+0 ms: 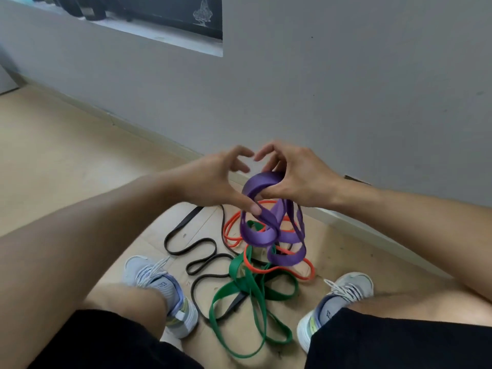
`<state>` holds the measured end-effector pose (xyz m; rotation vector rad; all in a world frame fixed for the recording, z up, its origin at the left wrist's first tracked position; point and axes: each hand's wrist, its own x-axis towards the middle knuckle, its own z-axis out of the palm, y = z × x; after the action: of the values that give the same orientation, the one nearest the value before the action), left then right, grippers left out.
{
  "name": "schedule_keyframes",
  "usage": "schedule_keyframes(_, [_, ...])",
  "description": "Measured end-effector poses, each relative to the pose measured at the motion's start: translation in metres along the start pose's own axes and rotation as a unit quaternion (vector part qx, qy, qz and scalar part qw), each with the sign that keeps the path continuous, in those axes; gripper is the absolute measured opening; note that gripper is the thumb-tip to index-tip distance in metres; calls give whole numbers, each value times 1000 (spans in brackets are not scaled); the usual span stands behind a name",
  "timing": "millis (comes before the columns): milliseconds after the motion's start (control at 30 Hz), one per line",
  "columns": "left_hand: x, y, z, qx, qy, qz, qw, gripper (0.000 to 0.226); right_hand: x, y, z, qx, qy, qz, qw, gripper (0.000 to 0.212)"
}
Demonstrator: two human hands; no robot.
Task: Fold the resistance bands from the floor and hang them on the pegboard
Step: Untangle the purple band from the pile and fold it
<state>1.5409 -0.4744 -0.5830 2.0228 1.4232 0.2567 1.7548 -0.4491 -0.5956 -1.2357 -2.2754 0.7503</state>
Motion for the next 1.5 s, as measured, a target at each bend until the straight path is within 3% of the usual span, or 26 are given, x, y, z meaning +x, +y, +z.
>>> schedule_keyframes(67, [5,8,9,26,-18,-1,999,97,0,-3,2,7,8,-15,1000,58])
schedule_keyframes(167, [7,11,5,92,33,5,995,51,-4,-3,2,-17,-11,-19,1000,57])
schedule_keyframes(400, [-6,15,-13,19,104,30,994,26,-4,-2,6,27,-58,-14,998,64])
schedule_keyframes(567, [-9,16,-14,21,127,36,991,24,-1,8,9,62,-74,13,995,43])
schedule_keyframes(900, [-10,15,-16,118,147,35,981,28,1,17,11,-17,-109,10,994,32])
schedule_keyframes(1067, [-12,18,-17,115,145,45,982,28,-2,24,10,-41,-160,48,985,34])
schedule_keyframes(1400, [-8,16,-14,126,162,57,977,29,1,27,15,-55,-180,57,981,30])
schedule_keyframes(1500, [-7,14,-14,134,167,59,975,29,1,22,10,-75,-192,52,977,17])
